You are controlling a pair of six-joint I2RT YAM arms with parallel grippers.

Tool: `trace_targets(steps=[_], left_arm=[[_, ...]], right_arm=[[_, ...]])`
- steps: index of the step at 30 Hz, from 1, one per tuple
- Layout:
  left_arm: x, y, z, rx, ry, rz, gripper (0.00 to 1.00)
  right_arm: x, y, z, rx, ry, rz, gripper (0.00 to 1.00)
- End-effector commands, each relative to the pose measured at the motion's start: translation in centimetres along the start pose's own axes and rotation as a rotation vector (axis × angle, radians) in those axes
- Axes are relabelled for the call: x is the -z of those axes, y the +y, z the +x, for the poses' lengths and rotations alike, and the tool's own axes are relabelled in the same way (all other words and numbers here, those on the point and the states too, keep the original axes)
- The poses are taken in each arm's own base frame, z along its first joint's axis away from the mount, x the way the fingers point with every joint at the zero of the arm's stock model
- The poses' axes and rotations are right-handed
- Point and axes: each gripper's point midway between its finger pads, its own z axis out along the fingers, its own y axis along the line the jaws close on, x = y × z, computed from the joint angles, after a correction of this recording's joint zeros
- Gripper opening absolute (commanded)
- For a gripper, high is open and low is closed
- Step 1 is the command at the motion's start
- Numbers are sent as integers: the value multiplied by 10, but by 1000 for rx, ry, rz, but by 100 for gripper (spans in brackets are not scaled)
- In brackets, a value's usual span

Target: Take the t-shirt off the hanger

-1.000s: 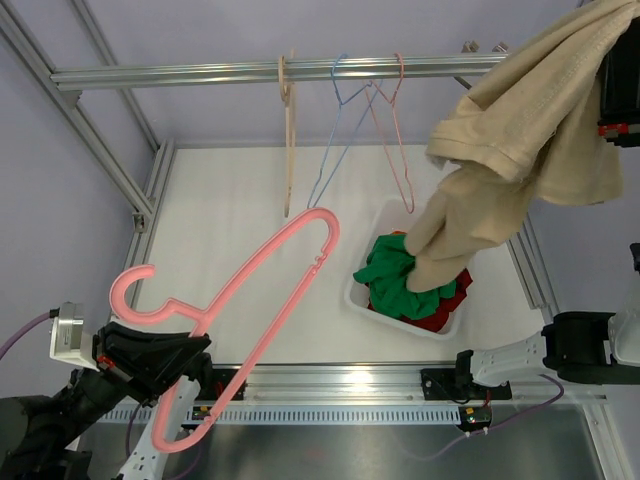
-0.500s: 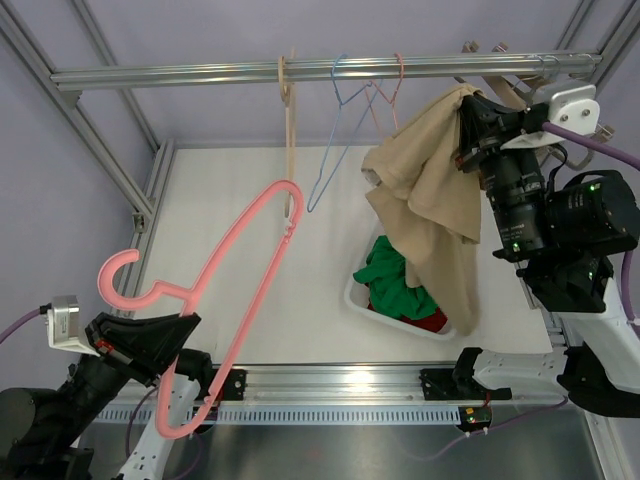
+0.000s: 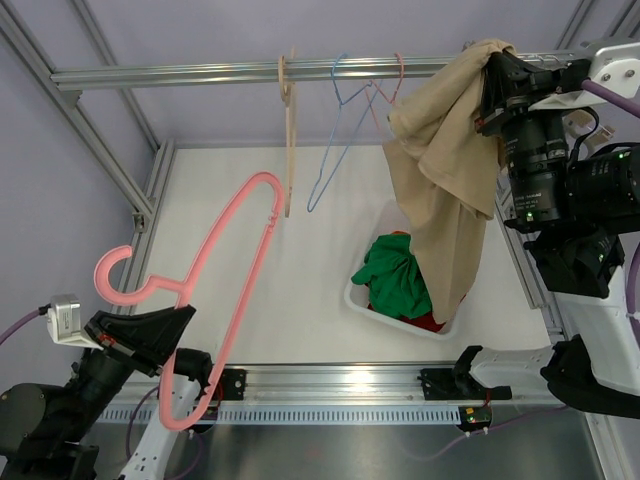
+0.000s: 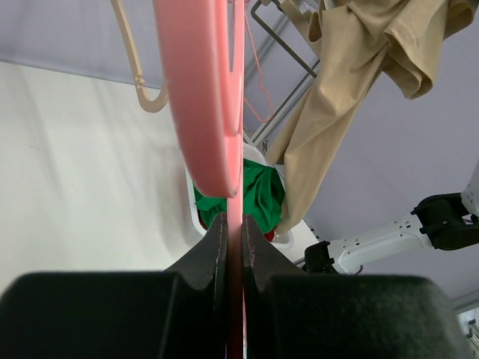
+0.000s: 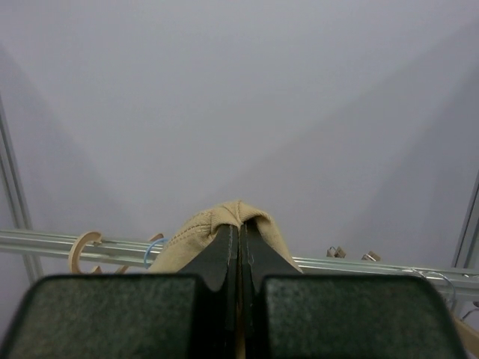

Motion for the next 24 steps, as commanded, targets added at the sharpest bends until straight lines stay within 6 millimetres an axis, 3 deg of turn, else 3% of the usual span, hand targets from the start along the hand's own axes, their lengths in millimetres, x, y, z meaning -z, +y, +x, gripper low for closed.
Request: trace_targets(steps=[1,2,3,4,5,8,9,11,12,14,15,17,18,24], left_arm=[[3,4,-13,-40,-85,-29,0],[5,5,-14,-40,-96,-36,0],[6,7,-15,-44,-109,-47,0],[7,11,-19,-47,-131,-69,0],[8,13,-20,-51,-140,-80,0],[6,17,-23,-58,-148,-101,0],[5,19,-23,-56,-147,-108,0],[2,21,-22,-56,-138,-114,0],[1,22,-22,-55,-136,-115,0],[-1,24,-22,-55,-140,-120,0],[-2,26,-21,-53,-137,-126,0],[-5,27,-22,-55,-134,-128,0],[-6,28,-22,-57,-134,-132,0],[-15,41,-34,-84,-159,-198,0]], right_arm=[[2,-6,0,-12,-24,3,0],[6,-9,7,-20,-16,17,0],[9,2,42,-11,33,7,0],[27,-10,42,-70,24,28,0],[36,1,89,-53,97,15,0],[72,-19,118,-203,109,101,0],[85,-12,160,-196,170,109,0],[108,-25,180,-308,187,180,0],[122,-19,216,-314,239,187,0],[142,-27,235,-401,249,238,0],[159,-31,265,-391,302,278,0],[176,-31,295,-460,347,335,0],[192,-34,323,-432,403,366,0],[240,-28,402,-454,651,513,0]])
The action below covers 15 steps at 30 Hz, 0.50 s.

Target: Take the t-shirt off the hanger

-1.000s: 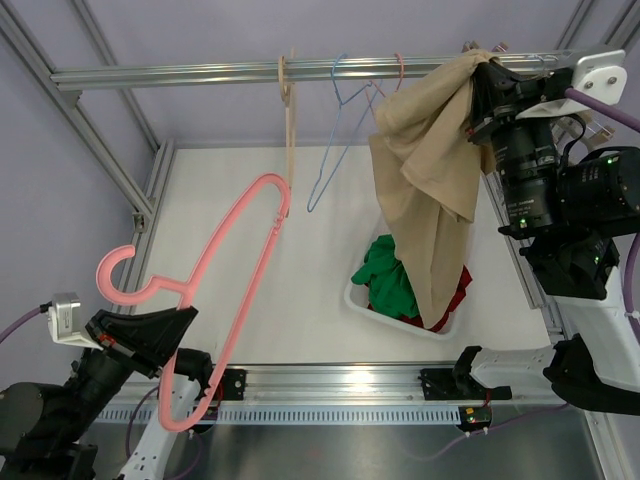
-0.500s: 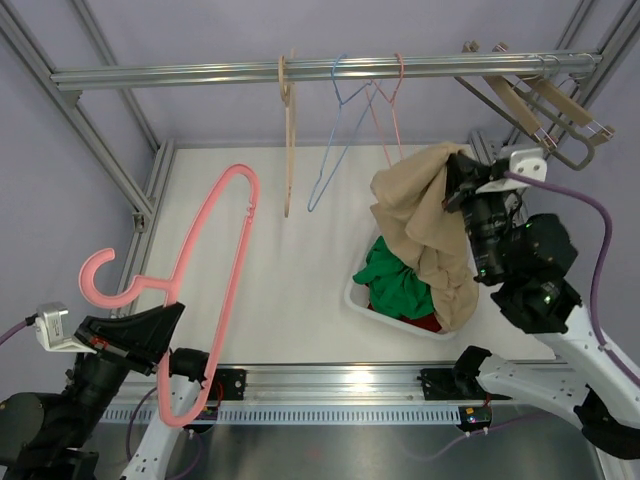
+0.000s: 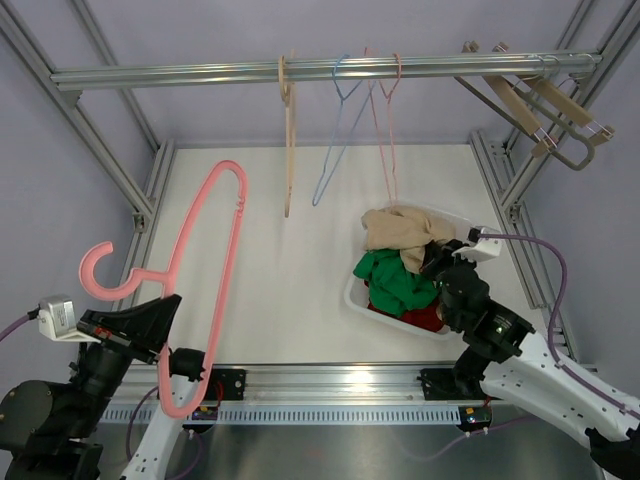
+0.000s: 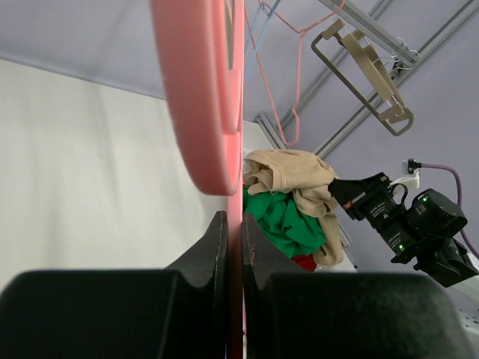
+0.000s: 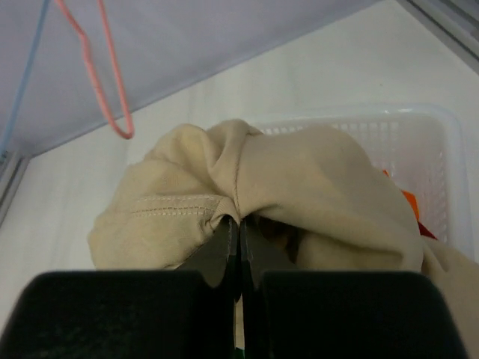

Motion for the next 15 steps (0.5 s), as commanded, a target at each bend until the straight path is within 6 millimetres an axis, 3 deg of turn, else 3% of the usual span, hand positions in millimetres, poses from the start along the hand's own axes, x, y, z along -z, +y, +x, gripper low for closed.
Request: trace_targets(steps=[1,5,7,8,11,15], left_arm=[[-21,9,-21,-49,-64,-48,0],[-40,19,-25,-75,-67,-81,0],[-53,26,-25,-91,-49,-106,0],[-59,27,-26,-94,-48,-107,0],[-75,33,-29,-110,-43,-126,0],[-97,36,-33,-137,-19,-133,0]], right_arm=[[-3,-24,36,-134,78,161,0],[-2,-38,82,-156,184,222,0],[3,-43,95,-203,215,232,0],[8,-55,105,-189,239,256,0],[22,-62,110,-259,276,237,0],[37,-55,91,-320,277,126,3]])
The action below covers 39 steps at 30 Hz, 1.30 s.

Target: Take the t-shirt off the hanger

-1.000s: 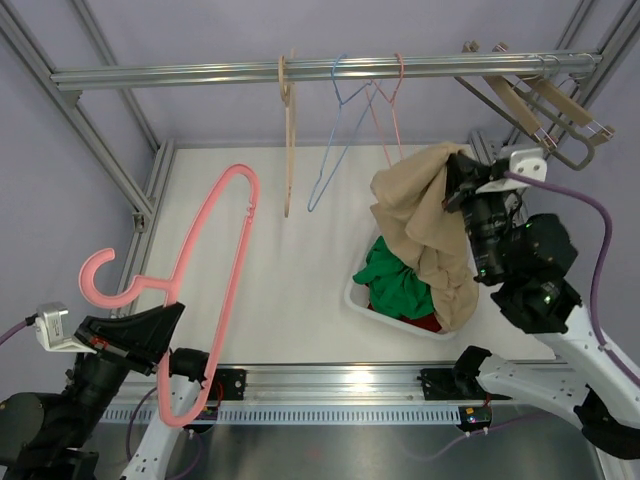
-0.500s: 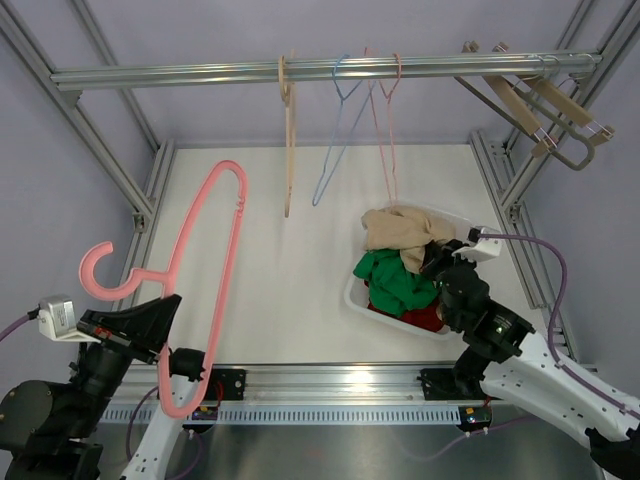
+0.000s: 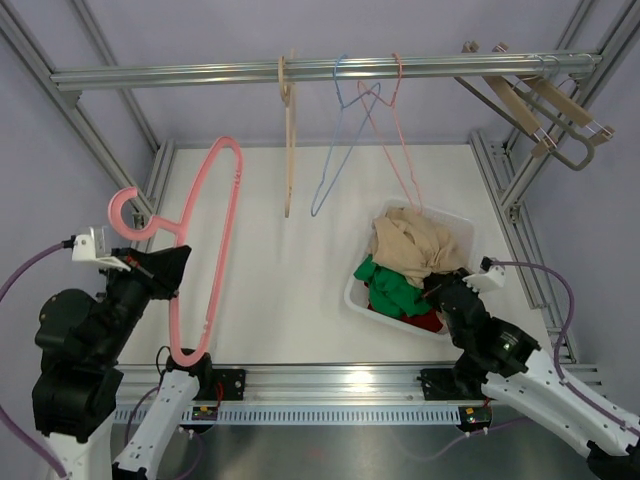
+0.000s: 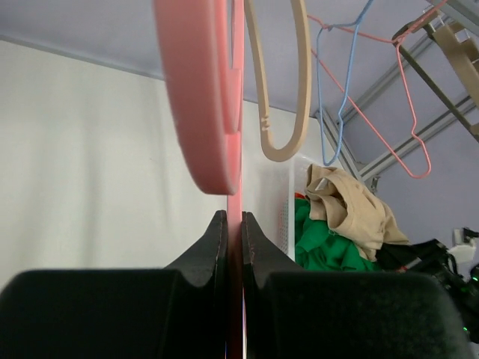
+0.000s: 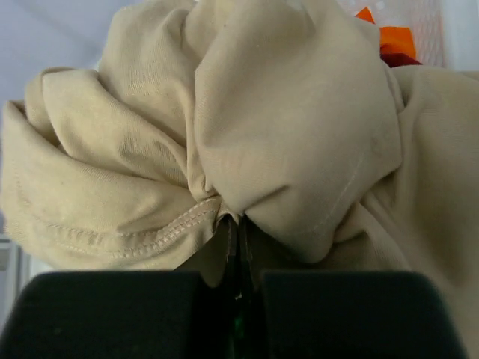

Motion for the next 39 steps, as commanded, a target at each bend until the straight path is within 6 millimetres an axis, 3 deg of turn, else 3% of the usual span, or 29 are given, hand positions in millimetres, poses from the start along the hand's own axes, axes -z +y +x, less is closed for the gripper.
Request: trace_targets(steps=[1,4,5,8,10,14,18,19,21,22,30,39], left_arm=[[-22,-9,-30,-60,-82,30,0],[-38,-12,-32,-68,-58,44,0],[-46,-11,-31,-69,-40,36,0],[-56,-14,-43,-96,-47,36,0],[-71,-13,-50,-120,-29,18,0],[-102,-12,-59,-142,11,-4,0],[-138,-15,-69,-231,32,24,0],[-155,-11,-67,-246,57,22,0],[-168,-18,-75,-274,64,53,0],[-185,-14,-70,-273,98,54,0],[-240,-13,-93,-281,103,52,0],[-295,24,-61,-243,224,9,0]], right_arm=[[14,-10,-2,-7,34,-10,17],[31,7,-30,74,9,-72,50],[41,13,-43,84,11,-83,70],[54,21,-59,169,21,-99,92],[62,25,-67,225,23,-128,99],[88,46,-90,277,50,-213,99],[96,60,-103,335,32,-263,99],[97,63,-104,343,27,-276,99],[95,69,-103,353,21,-298,99],[93,70,-100,359,26,-305,99],[89,88,-76,372,80,-409,100],[85,91,-67,361,99,-430,99]])
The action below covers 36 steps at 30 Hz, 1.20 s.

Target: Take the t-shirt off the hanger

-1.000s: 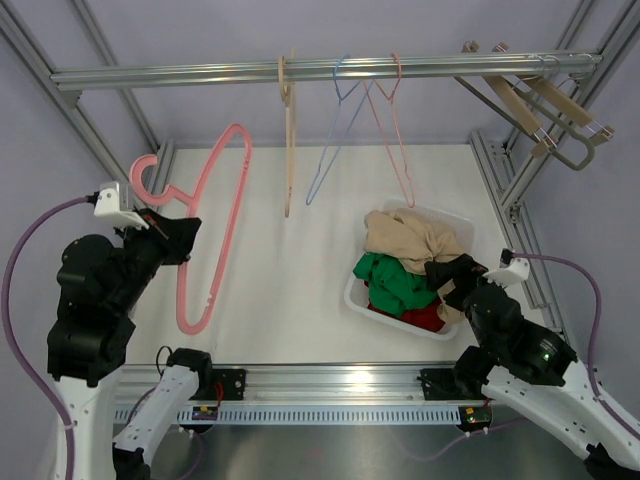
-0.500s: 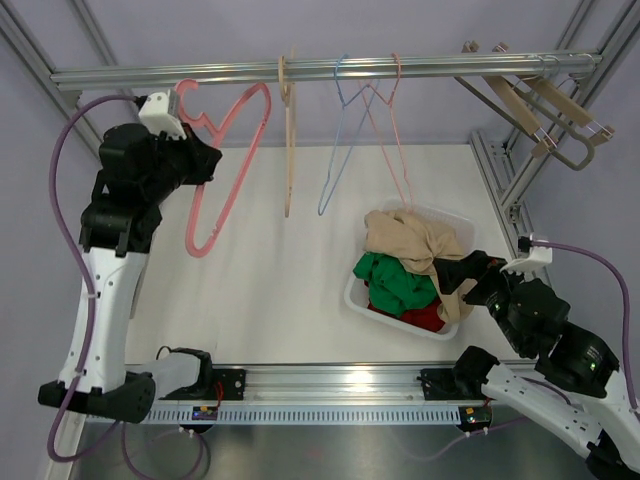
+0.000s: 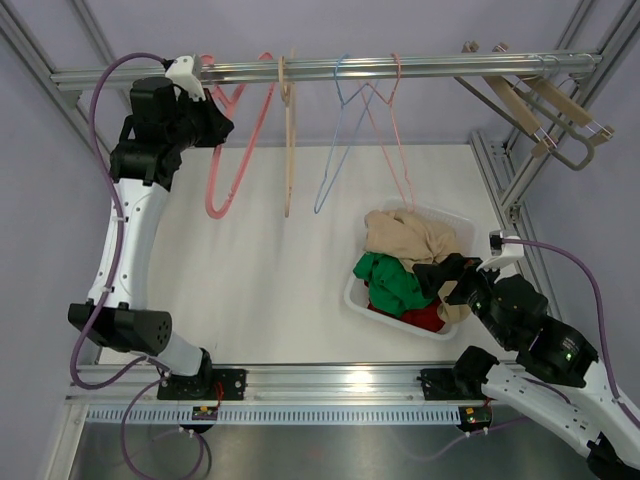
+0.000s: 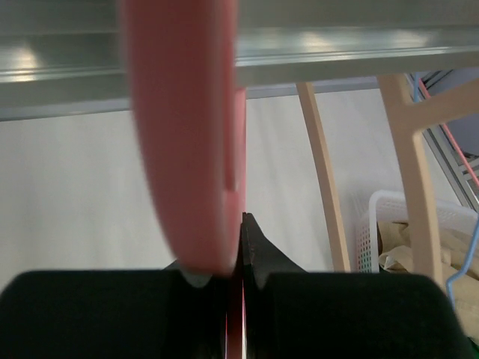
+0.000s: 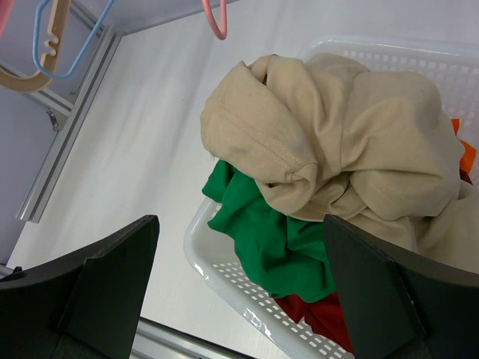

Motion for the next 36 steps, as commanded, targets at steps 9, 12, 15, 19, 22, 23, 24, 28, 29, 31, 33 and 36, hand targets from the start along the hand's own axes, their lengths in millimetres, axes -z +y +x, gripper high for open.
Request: trace_targets(steps=[9,12,15,19,22,23,24,28,29,31,33,36], left_arm=[[-1,11,21,-13,-25,-13,0],[7,10,22,-12,-39,-21,0],[15,8,18,-10,-56,-22,12],[19,7,14,-13,-70,-22,27],[22,6,14,-15,-75,-19,36],[23,7,14,-13,-75,-26,39],[23,7,14,-13,-77,-28,42],[32,7,11,-13,-96,-43,60],[38,6,8,-14,-110,-46,66],[45,4,4,-13,-129,-46,71],[56,4,1,-10,-153,-61,79],[77,3,-3,2,-197,-81,89]], right_arm=[[-5,15,-2,-10,-13,-71,99],[-6,19,-4,-13,-14,-85,99],[-5,21,-4,-20,-14,-93,100],[-3,25,-7,-27,-16,-111,99],[-2,25,-8,-25,-16,-113,99],[-2,26,-9,-23,-20,-115,100],[-2,26,-10,-24,-22,-114,99],[2,29,-17,-18,-35,-128,99],[3,28,-20,-12,-45,-127,99],[6,29,-27,-8,-64,-127,100],[11,29,-35,-4,-86,-129,99],[16,28,-45,4,-111,-122,99]])
